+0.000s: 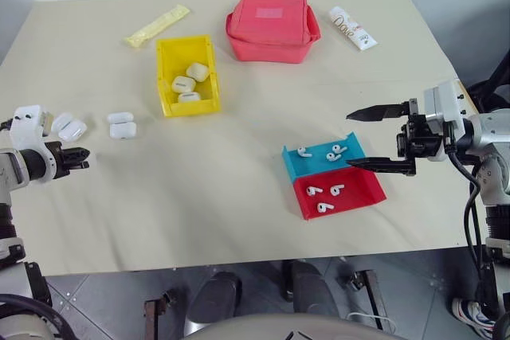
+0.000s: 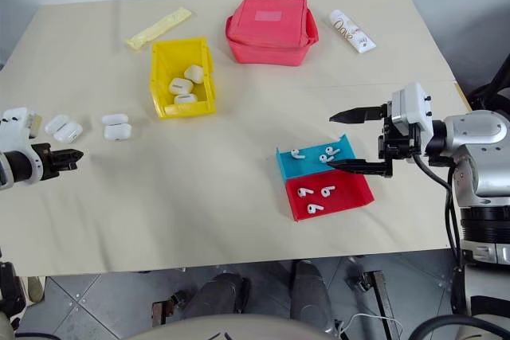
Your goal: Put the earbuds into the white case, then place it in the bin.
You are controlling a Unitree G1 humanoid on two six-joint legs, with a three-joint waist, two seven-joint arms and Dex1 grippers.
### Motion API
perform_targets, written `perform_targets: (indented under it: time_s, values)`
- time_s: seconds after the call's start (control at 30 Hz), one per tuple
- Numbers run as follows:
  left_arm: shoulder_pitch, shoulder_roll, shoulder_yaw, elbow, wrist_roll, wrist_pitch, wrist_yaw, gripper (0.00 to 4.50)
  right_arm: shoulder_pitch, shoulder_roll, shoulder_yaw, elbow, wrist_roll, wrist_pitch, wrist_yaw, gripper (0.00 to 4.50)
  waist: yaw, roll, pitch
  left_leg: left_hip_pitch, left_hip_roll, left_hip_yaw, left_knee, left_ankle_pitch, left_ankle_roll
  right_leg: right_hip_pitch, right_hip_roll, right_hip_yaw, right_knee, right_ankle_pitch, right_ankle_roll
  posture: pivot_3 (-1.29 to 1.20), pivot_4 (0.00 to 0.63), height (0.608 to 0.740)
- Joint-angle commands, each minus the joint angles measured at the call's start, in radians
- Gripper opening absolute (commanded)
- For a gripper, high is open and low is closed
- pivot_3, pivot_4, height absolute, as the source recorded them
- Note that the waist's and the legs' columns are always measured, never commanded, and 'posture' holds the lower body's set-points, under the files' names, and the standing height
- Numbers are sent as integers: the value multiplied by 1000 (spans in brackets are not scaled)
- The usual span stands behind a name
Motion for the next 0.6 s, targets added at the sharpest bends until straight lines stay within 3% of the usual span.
perform_targets:
  time_s: [0.03,0.2,0.37,0.6]
  values:
    - [22,48,38,-134,-36,98,3,1209,-17,-30,-32,-20,14,0,7,4500,0,0,0,0,0,0,0,0,0,0,0,0,0,0,0,0,150,740]
    - [26,126,-23,-237,-61,184,-13,2887,-20,-34,-31,-10,11,-12,8,4500,-1,0,1,0,1,0,-1,0,-1,0,0,0,0,0,-1,0,150,740]
    - [-55,126,-102,-263,-67,219,9,4465,-18,-34,-32,-9,9,-20,5,4500,2,0,1,0,0,0,-1,0,-1,0,0,0,0,0,-1,0,150,740]
    - [-186,99,-275,-274,-44,267,60,4465,14,-45,-51,-29,14,-27,-2,4500,-2,-1,2,0,0,0,-1,0,-1,0,1,0,0,0,-1,0,150,740]
